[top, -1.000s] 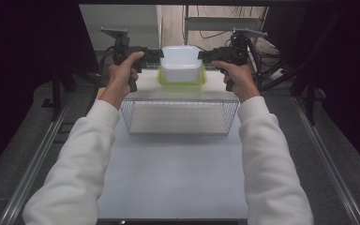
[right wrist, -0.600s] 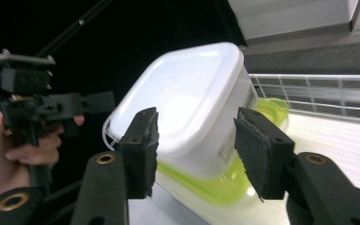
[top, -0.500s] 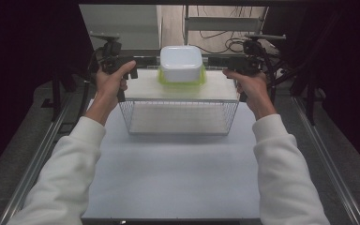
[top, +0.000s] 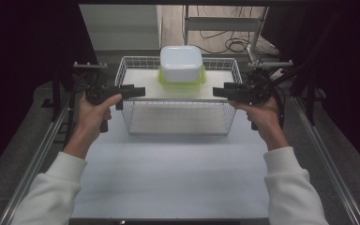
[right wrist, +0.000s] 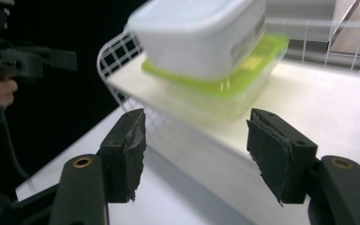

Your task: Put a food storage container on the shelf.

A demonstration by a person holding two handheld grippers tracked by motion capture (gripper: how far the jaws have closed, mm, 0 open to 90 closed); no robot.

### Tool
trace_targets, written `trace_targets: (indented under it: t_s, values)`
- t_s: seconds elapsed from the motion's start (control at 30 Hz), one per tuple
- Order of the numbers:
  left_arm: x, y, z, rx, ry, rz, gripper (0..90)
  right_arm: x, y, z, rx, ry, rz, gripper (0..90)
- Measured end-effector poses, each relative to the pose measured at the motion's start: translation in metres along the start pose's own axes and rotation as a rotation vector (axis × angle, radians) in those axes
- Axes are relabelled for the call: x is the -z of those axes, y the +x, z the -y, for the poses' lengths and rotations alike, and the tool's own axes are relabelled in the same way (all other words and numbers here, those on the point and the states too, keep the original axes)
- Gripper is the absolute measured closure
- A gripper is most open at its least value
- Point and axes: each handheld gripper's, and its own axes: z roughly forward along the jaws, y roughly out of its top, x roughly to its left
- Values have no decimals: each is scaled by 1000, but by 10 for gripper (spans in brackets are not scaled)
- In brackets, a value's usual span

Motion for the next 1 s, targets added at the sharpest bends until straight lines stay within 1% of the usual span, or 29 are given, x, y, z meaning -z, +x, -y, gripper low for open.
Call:
trace_targets:
  t_s: [0.1, 0.2, 0.27, 0.3, 0.33, 0.37, 0.43, 0.53, 0.63, 0.67, 0.73, 0.8, 0.83, 0.9, 1.0]
  values:
    - [1, -4, 20, -13, 34, 4, 296, 6, 4, 23, 26, 23, 1, 352]
    - [-1, -4, 43, -22, 64, 2, 296, 11, 4, 46, 30, 50, -3, 343]
    - [-3, -3, 59, -31, 83, -11, 297, 15, 4, 63, 20, 58, -8, 341]
    - [-4, -2, 69, -38, 87, -24, 297, 17, 3, 71, 14, 61, -11, 340]
    - [-4, -2, 75, -42, 85, -32, 301, 18, 3, 81, 8, 67, -12, 339]
    - [-6, -1, 83, -43, 91, -39, 307, 19, 3, 87, 4, 72, -12, 339]
    - [-11, 1, 99, -50, 106, -55, 309, 20, 3, 104, -11, 98, -12, 337]
    - [-16, 6, 121, -37, 140, -53, 308, 17, 3, 131, -34, 138, -19, 335]
    - [-20, 11, 139, -24, 178, -61, 308, 13, 2, 154, -53, 168, -11, 333]
    - [-22, 13, 144, -21, 196, -65, 306, 12, 0, 160, -64, 172, -9, 333]
    - [-23, 15, 151, -7, 211, -75, 305, 9, -2, 168, -85, 190, -7, 332]
    - [-24, 17, 154, -3, 222, -84, 304, 7, -3, 174, -85, 200, 4, 331]
    - [-24, 18, 155, -5, 227, -93, 304, 6, -3, 176, -85, 203, 2, 330]
    - [-23, 18, 155, -2, 226, -94, 302, 5, -2, 177, -77, 211, 10, 325]
    - [-21, 18, 156, 2, 219, -93, 300, 7, -1, 176, -76, 200, 9, 323]
